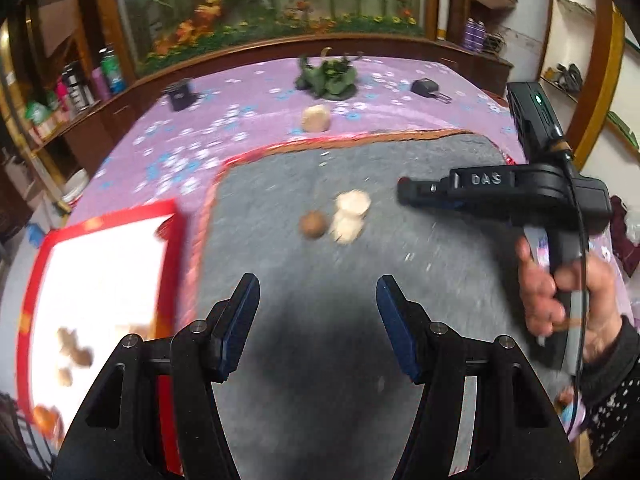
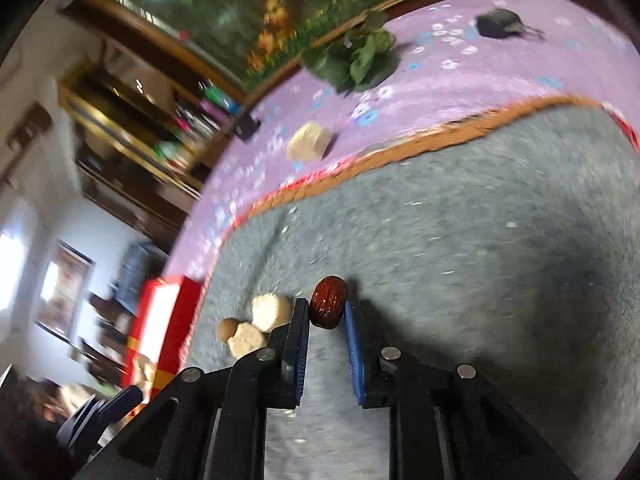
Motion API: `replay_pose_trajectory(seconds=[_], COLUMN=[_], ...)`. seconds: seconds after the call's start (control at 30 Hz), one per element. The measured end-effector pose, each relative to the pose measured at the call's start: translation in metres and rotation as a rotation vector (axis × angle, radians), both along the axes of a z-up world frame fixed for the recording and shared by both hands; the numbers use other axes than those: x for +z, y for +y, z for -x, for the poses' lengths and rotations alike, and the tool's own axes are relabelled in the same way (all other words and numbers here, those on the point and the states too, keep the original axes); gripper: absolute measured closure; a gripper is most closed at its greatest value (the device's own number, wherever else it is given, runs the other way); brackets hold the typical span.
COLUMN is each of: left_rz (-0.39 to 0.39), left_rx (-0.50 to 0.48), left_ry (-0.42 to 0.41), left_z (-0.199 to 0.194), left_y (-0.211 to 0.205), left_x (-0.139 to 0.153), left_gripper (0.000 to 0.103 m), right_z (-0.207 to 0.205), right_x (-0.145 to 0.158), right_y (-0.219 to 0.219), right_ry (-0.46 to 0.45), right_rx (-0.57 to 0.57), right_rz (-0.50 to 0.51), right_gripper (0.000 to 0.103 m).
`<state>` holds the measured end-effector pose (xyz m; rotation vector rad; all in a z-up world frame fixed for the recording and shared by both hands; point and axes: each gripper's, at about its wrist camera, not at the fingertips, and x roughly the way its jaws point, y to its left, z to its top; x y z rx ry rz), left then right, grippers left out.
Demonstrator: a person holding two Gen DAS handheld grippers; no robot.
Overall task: Organize fruits
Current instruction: 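Grasp a beige cake piece with the left tool while the right tool grasps a red date, then lift the beige piece with the left tool while the right tool lifts its date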
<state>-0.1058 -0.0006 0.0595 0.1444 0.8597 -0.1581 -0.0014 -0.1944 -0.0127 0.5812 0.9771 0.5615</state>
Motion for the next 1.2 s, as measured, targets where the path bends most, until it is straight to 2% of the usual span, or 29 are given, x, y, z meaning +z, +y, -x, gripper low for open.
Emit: replay_pose_trajectory(seconds=[0.07,0.17,0.2,0.23,0.27,0.6,0.67,0.7,0.87,1.0,1.2], left_rz=[-0.007,-0.019,-0.023,-0.022,-0.02,-0.006,0.009,0.022,-0.002,0.042,0.102], left_rx=[-0.017,-0.013,-0.001,0.005,0.01,0.026,0.026,0.025,0.02,0.028,0.031], left_ry=[0.013,0.053,0.068,0.079,0.086,0.084,0.084,0.082,0.055,0.033,-0.042], left_z=[-0.015,-0.033,-0.04,-0.044,-0.048,-0.076,-0.079,-0.078,-0.07,-0.054,-0.003], left_y=[-0.01,-0.02,-0.021,-0.021,-0.021,-0.027,-0.026,-0.024,-0.028,-0.021,-0.008], left_x=[-0.005,-0.019,-0.025,-0.03,-0.033,-0.042,-0.043,-0.042,-0.041,-0.033,-0.01], left_gripper=[0.042,0.042,0.048,0.059,0.062,0.064,0.069,0.077,0.077,0.078,0.077], right_z=[-0.004,-0.006,-0.006,-0.006,-0.006,-0.004,-0.004,-0.004,-0.005,-0.004,-0.002], right_x=[-0.002,-0.003,-0.002,-0.002,-0.001,-0.004,-0.005,-0.005,-0.004,-0.003,-0.002], right_y=[-0.011,-0.012,-0.011,-0.011,-0.011,-0.011,-0.011,-0.011,-0.01,-0.008,-0.008], right_ry=[0.023,0.028,0.024,0.023,0.024,0.04,0.04,0.039,0.027,0.02,0.009], right_rx=[-0.025,-0.028,-0.029,-0.027,-0.028,-0.03,-0.031,-0.029,-0.027,-0.027,-0.026], right_rz=[-0.071,-0.072,-0.064,-0.06,-0.061,-0.082,-0.082,-0.08,-0.073,-0.074,-0.067], right_gripper=[0.086,0.085,0.085,0.085,0.085,0.085,0.085,0.085,0.085,0.085,0.085])
